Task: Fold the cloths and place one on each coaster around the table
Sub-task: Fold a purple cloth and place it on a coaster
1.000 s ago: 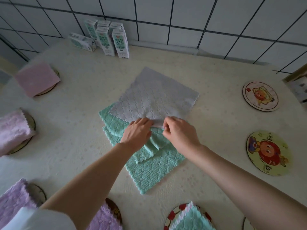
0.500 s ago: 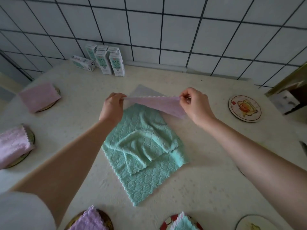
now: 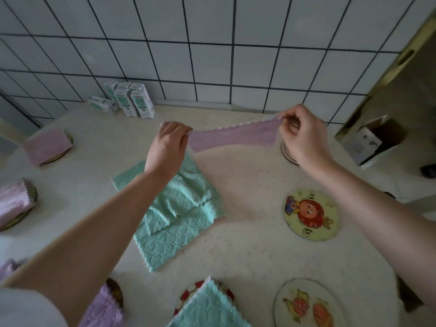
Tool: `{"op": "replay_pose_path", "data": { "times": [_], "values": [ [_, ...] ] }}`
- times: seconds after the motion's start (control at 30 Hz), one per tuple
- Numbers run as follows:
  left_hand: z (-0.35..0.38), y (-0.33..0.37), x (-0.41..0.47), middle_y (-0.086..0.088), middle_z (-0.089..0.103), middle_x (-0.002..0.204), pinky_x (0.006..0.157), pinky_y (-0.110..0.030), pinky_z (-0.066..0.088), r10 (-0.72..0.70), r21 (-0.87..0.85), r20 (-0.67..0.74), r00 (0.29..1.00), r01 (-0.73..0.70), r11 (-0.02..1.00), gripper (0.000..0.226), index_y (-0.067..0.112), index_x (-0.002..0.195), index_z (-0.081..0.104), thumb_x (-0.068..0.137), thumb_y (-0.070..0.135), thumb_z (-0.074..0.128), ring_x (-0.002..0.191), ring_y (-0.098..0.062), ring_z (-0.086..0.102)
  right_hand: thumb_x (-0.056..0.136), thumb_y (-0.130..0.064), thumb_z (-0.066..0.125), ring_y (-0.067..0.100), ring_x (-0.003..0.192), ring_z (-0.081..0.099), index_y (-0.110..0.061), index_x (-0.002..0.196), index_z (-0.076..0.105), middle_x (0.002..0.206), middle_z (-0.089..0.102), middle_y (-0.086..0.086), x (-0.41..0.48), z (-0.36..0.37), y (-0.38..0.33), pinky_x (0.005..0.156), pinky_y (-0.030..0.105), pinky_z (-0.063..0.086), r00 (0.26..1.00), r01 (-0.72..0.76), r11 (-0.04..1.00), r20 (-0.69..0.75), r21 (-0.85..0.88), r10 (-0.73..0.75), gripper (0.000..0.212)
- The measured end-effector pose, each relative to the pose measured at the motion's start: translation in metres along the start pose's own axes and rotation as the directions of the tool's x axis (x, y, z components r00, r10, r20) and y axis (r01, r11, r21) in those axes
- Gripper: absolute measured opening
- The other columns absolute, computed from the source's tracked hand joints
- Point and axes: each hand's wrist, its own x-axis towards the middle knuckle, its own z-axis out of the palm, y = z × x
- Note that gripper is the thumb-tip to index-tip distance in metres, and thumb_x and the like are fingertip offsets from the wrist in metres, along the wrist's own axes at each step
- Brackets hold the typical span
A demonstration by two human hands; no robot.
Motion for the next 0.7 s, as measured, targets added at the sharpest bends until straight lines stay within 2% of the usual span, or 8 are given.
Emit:
{"op": "replay_pose_path", "data": {
  "times": [0.1, 0.23, 0.37, 0.47, 0.57, 0.7],
  "values": [
    [0.014, 0.052, -0.035, -0.013, 0.066, 0.095, 0.083, -0.036, 0.048, 0.014, -0.012, 0.011, 1.000, -0.014, 1.000, 0.018, -0.002, 0.100, 0.068, 0.091, 0.003, 0.054, 0.096, -0.030, 0.057, 0.089, -0.009, 0.054, 0.017, 0.084, 0.066, -0.007, 0.090, 0.060, 0.092, 0.068, 0.007, -0.037, -0.046, 0.028, 0.078, 0.034, 0.057, 0.999, 0.001, 1.000, 0.043, 0.001, -0.001, 0.006],
    [0.038, 0.116, -0.099, -0.012, 0.066, 0.094, 0.083, -0.037, 0.049, 0.004, -0.025, 0.050, 0.999, -0.003, 1.000, 0.017, -0.001, 0.097, 0.069, 0.087, -0.003, 0.055, 0.095, -0.031, 0.058, 0.087, -0.007, 0.057, 0.016, 0.087, 0.067, -0.005, 0.092, 0.062, 0.094, 0.068, 0.006, -0.098, -0.100, 0.065, 0.079, 0.032, 0.058, 0.992, 0.008, 1.000, 0.129, -0.016, -0.006, 0.008],
    [0.061, 0.171, -0.170, -0.011, 0.068, 0.099, 0.082, -0.038, 0.053, -0.099, -0.020, 0.130, 0.987, 0.102, 0.995, 0.021, 0.001, 0.099, 0.070, 0.087, 0.001, 0.053, 0.100, -0.027, 0.060, 0.086, 0.000, 0.059, 0.017, 0.087, 0.067, -0.003, 0.092, 0.063, 0.093, 0.069, 0.007, -0.160, -0.140, 0.101, 0.079, 0.030, 0.057, 0.973, 0.002, 1.000, 0.231, -0.027, 0.004, 0.008],
    [0.071, 0.204, -0.220, -0.014, 0.070, 0.100, 0.084, -0.040, 0.055, -0.188, -0.027, 0.187, 0.964, 0.196, 0.980, 0.020, 0.000, 0.099, 0.071, 0.085, -0.002, 0.056, 0.100, -0.028, 0.063, 0.085, 0.000, 0.060, 0.017, 0.084, 0.066, -0.006, 0.093, 0.062, 0.090, 0.069, 0.006, -0.205, -0.161, 0.121, 0.078, 0.021, 0.051, 0.952, 0.006, 0.999, 0.306, -0.043, 0.008, 0.010],
    [0.074, 0.229, -0.265, -0.014, 0.071, 0.101, 0.081, -0.041, 0.056, -0.243, -0.020, 0.233, 0.942, 0.254, 0.967, 0.023, 0.002, 0.100, 0.072, 0.086, 0.005, 0.054, 0.098, -0.027, 0.066, 0.081, 0.005, 0.062, 0.014, 0.084, 0.066, -0.005, 0.096, 0.064, 0.093, 0.069, 0.007, -0.247, -0.173, 0.137, 0.080, 0.004, 0.042, 0.924, 0.027, 0.995, 0.382, -0.094, 0.011, 0.018],
    [0.067, 0.253, -0.310, -0.010, 0.072, 0.100, 0.065, -0.040, 0.059, -0.370, 0.052, 0.307, 0.877, 0.373, 0.926, 0.028, 0.013, 0.107, 0.071, 0.088, 0.020, 0.052, 0.085, -0.028, 0.070, 0.074, 0.014, 0.064, -0.005, 0.083, 0.055, -0.004, 0.092, 0.067, 0.089, 0.072, 0.005, -0.289, -0.184, 0.149, 0.076, -0.010, 0.029, 0.914, 0.028, 0.989, 0.404, -0.146, 0.034, 0.026]
  ]
}}
